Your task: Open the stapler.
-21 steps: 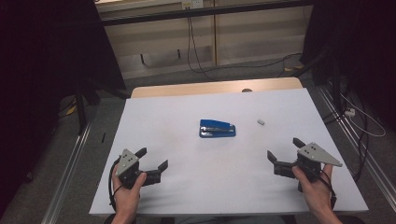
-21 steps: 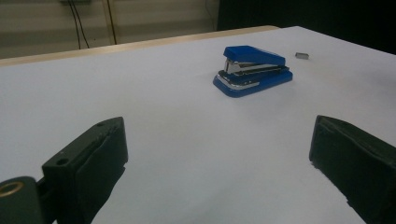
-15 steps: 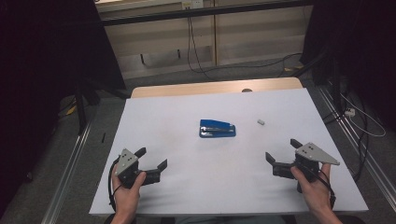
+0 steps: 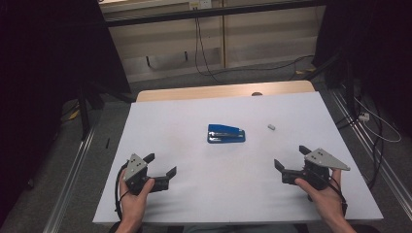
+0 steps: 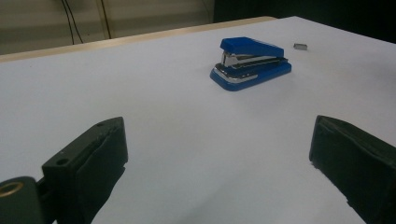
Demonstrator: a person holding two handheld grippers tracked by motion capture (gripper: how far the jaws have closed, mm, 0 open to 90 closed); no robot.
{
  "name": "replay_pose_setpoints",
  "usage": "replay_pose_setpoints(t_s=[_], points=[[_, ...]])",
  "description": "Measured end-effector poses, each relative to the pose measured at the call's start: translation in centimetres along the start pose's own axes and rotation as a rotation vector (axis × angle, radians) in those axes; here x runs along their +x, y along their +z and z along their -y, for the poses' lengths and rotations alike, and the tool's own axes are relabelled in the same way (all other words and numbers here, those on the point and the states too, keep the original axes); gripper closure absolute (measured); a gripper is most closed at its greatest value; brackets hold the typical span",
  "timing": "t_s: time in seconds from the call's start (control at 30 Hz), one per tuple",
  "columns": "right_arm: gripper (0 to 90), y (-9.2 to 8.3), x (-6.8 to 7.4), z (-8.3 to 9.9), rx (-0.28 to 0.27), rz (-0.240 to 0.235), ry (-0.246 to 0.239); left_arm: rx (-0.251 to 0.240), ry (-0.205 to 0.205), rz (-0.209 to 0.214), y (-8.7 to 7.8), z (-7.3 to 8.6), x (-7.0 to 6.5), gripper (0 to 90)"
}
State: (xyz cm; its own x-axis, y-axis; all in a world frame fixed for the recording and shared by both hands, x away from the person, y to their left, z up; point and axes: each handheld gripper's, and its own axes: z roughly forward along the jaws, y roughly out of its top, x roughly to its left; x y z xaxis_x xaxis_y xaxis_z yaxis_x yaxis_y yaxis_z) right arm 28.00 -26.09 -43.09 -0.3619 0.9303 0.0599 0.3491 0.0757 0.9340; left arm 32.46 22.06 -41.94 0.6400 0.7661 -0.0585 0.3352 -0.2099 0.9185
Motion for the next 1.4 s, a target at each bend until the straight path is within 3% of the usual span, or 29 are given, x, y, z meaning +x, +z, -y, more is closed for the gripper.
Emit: replay_pose_setpoints(t_s=[0.2, 0.27, 0.3, 0.4, 0.47, 0.53, 0.63, 0.77, 0.8, 0.9, 0.97, 1.17, 1.2, 1.4], points=[[1.9, 0.0, 0.3, -0.1, -0.006, -0.029, -0.018, 0.033, 0.017, 0.03, 0.8, -0.2, -0.4, 3.7], [2.2, 0.1, 0.4, -0.1, -0.006, -0.045, -0.015, 0.031, 0.041, 0.041, 1.1, -0.4, -0.8, 3.7], [2.2, 0.3, 0.4, -0.3, -0.008, -0.051, -0.012, 0.027, 0.037, 0.065, 1.3, -0.6, -1.1, 3.7], [1.2, 0.8, 0.8, -0.7, -0.016, -0.064, -0.024, 0.018, 0.04, 0.082, 1.9, -0.8, -1.3, 4.4], [1.0, 1.0, 1.0, -0.9, -0.014, -0.073, -0.024, 0.02, 0.048, 0.079, 2.1, -0.9, -1.4, 4.7], [1.2, 1.5, 1.7, -1.2, -0.009, -0.087, -0.022, 0.022, 0.028, 0.075, 2.5, -0.9, -1.5, 4.8], [2.1, 2.1, 2.8, -1.4, -0.006, -0.123, -0.07, 0.019, 0.042, 0.067, 2.8, -1.2, -1.5, 5.1], [2.3, 3.0, 3.1, -1.7, -0.014, -0.141, -0.05, 0.027, 0.057, 0.063, 3.9, -1.8, -1.5, 6.9], [2.5, 3.8, 3.3, -2.1, -0.019, -0.143, -0.046, 0.046, 0.04, 0.082, 4.3, -2.0, -1.5, 6.9], [2.8, 4.5, 3.5, -2.4, -0.02, -0.163, -0.049, 0.054, 0.04, 0.085, 4.8, -2.1, -1.4, 6.9], [5.8, 5.3, 3.9, -2.8, -0.008, -0.191, -0.07, 0.044, 0.049, 0.098, 5.5, -2.3, -1.5, 6.8], [5.8, 6.6, 4.6, -3.1, -0.005, -0.208, -0.081, -0.001, 0.043, 0.104, 6.5, -2.7, -1.4, 5.8], [6.8, 7.0, 4.7, -3.3, -0.01, -0.215, -0.081, -0.004, 0.035, 0.122, 7.0, -2.9, -1.5, 5.9], [9.6, 7.8, 4.8, -3.7, -0.016, -0.226, -0.091, -0.012, 0.067, 0.124, 8.0, -3.5, -1.6, 5.4]])
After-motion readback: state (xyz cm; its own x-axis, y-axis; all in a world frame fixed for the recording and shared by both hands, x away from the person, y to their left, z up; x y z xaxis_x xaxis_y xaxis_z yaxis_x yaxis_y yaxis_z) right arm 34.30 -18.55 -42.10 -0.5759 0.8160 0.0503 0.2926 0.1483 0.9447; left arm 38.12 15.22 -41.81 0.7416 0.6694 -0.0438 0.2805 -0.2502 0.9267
